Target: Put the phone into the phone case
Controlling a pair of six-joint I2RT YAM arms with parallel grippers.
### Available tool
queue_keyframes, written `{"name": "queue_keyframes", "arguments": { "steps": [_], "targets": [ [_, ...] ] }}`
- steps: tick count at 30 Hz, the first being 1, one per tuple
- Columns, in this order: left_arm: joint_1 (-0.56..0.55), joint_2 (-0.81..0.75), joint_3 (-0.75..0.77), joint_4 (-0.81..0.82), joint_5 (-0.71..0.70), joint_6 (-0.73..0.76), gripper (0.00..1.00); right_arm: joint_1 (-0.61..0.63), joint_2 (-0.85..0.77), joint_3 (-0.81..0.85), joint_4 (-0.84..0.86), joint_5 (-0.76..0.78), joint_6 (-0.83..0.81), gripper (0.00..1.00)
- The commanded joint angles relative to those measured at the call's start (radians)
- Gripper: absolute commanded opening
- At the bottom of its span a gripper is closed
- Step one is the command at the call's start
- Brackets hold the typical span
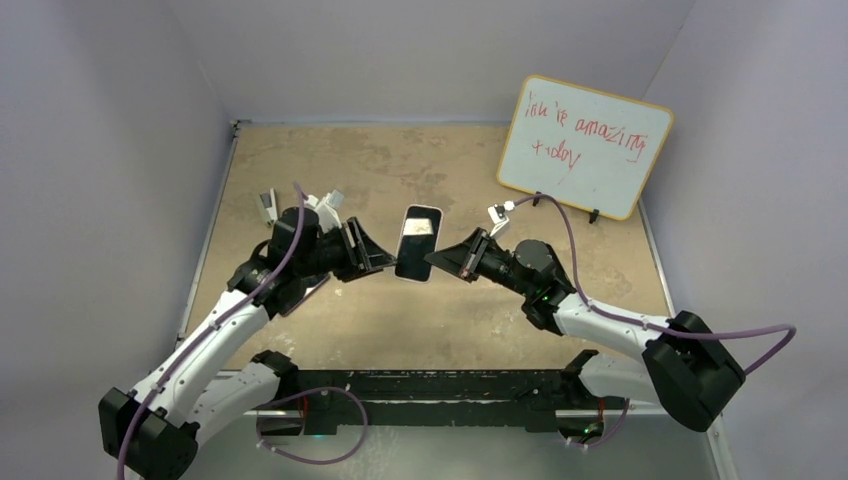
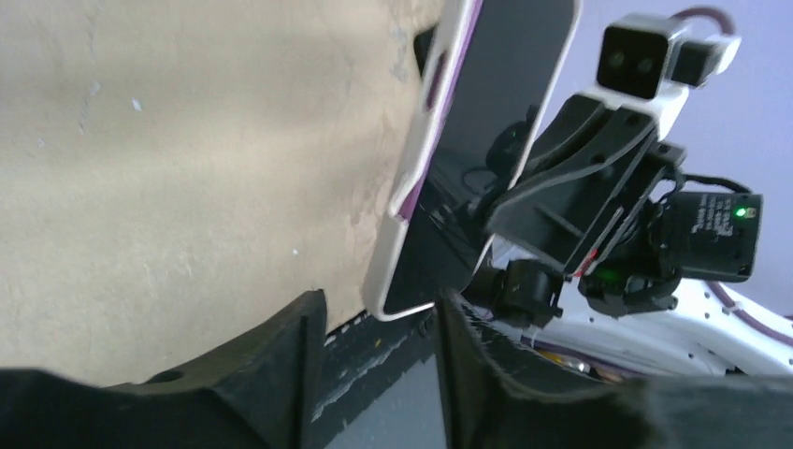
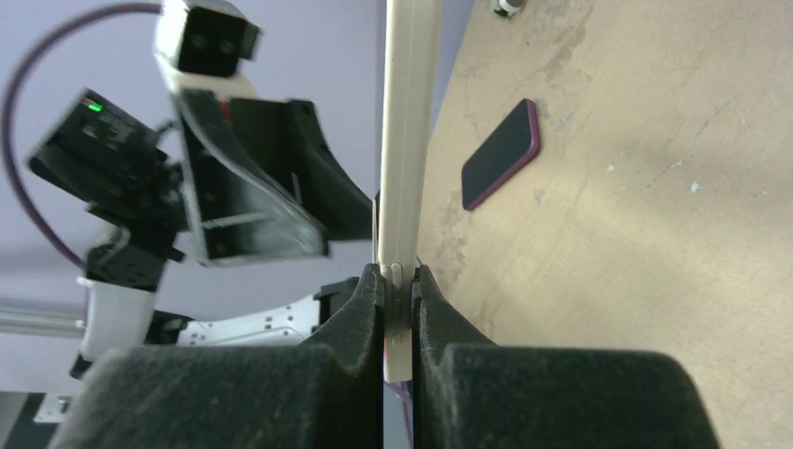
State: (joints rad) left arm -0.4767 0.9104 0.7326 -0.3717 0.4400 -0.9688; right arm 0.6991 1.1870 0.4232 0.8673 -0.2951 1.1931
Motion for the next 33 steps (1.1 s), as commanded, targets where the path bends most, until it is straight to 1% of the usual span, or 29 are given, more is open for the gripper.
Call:
{"name": "queue_keyframes", "arguments": {
  "steps": [1,5,8,13,17,19,25,27,28,30,31,32,33],
  "targets": [
    [0.01,-0.036,0.138,-0.049,-0.083,0.159,0.51,-0.005,-0.05,0.054,0.003,-0.093,-0.114,0.0],
    [0.012,-0.01,0.229,-0.078,-0.097,0.238,0.55,-0.005,-0.063,0.048,0.019,-0.171,-0.139,0.0],
    [0.013,0.007,0.252,-0.049,-0.073,0.272,0.56,-0.006,-0.061,0.039,0.072,-0.223,-0.128,0.0],
    [0.014,0.037,0.246,0.016,-0.036,0.308,0.56,-0.005,-0.064,0.035,0.137,-0.268,-0.111,0.0],
    [0.015,0.059,0.222,0.073,0.002,0.307,0.56,-0.006,-0.05,0.032,0.189,-0.291,-0.087,0.0],
    [0.016,0.064,0.212,0.092,0.0,0.307,0.55,-0.004,-0.04,0.031,0.214,-0.303,-0.076,0.0],
    [0.024,0.079,0.193,0.123,-0.008,0.312,0.51,-0.005,-0.014,0.015,0.272,-0.326,-0.043,0.0],
    [0.026,0.086,0.187,0.138,-0.004,0.31,0.46,-0.006,-0.008,0.009,0.29,-0.328,-0.036,0.0],
    [0.027,0.091,0.186,0.144,0.001,0.31,0.41,-0.006,-0.005,0.007,0.295,-0.328,-0.034,0.0],
    [0.027,0.099,0.183,0.159,0.014,0.309,0.25,-0.004,-0.005,0.004,0.295,-0.324,-0.032,0.0],
    [0.027,0.104,0.181,0.164,0.018,0.311,0.15,-0.004,-0.005,0.003,0.289,-0.317,-0.032,0.0],
    [0.027,0.109,0.18,0.158,0.012,0.315,0.07,-0.005,-0.004,0.005,0.276,-0.31,-0.033,0.0],
    [0.027,0.117,0.185,0.135,-0.012,0.321,0.02,-0.005,-0.003,0.007,0.266,-0.303,-0.036,0.0]
  ]
}}
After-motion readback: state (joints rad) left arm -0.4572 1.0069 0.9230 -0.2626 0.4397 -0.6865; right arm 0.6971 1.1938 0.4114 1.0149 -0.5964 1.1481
